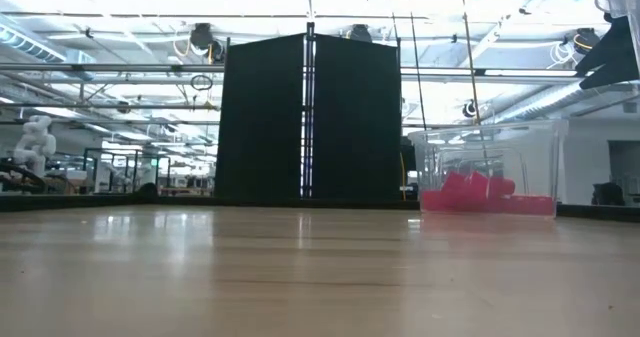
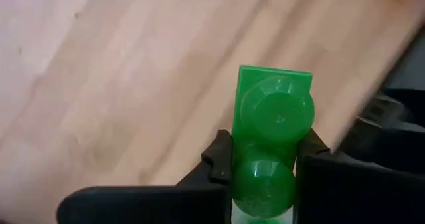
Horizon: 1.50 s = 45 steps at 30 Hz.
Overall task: Sort blocks
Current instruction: Put the green game piece into the bottom left transparent bin
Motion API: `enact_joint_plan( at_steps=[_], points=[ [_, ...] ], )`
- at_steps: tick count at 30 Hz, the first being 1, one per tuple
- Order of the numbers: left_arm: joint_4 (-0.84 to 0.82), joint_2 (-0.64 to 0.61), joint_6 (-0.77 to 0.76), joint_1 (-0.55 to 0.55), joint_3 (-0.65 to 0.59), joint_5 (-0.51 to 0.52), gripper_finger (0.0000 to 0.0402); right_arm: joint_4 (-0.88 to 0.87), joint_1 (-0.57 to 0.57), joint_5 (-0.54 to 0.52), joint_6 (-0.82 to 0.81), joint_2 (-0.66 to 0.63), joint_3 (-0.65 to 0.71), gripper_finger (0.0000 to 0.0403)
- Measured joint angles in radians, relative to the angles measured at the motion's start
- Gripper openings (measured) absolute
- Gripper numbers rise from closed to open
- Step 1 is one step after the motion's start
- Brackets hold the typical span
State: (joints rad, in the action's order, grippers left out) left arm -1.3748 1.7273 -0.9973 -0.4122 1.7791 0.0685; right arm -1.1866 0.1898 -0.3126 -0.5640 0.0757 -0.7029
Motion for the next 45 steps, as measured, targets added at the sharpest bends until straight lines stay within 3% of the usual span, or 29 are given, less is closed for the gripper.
enact_joint_plan(
  at_steps=[4, 8, 18, 23, 27, 33, 40, 45],
  points=[
    [-0.112, -0.002, -0.128, -0.101, 0.132, 0.002, 0.0014, 0.000, 0.000, 0.000, 0.000, 0.000, 0.000, 0.0208],
    [-0.177, -0.015, -0.271, -0.213, 0.168, -0.017, 0.0014, 0.000, 0.000, 0.000, 0.000, 0.000, 0.000, 0.0208],
    [-0.189, -0.023, -0.434, -0.476, 0.106, -0.017, 0.0014, 0.000, 0.000, -0.030, -0.037, 0.000, 0.000, 0.0208],
    [-0.132, -0.023, -0.436, -0.559, 0.039, -0.020, 0.0014, 0.000, 0.000, -0.029, -0.041, 0.000, 0.000, 0.0208],
    [-0.046, -0.022, -0.408, -0.600, -0.019, -0.021, 0.0021, 0.000, 0.000, -0.026, -0.041, 0.000, 0.000, 0.0208],
    [-0.089, -0.022, -0.410, -0.608, -0.040, 0.003, 0.0055, 0.000, 0.000, -0.026, -0.036, 0.000, 0.000, 0.0208],
    [-0.073, -0.022, -0.428, -0.604, -0.040, 0.154, 0.0061, 0.009, 0.000, -0.026, -0.038, 0.000, 0.000, 0.0208],
    [-0.080, -0.021, -0.431, -0.566, -0.040, 0.172, 0.0062, 0.009, 0.000, -0.025, -0.045, 0.000, 0.000, 0.0208]
  ],
)
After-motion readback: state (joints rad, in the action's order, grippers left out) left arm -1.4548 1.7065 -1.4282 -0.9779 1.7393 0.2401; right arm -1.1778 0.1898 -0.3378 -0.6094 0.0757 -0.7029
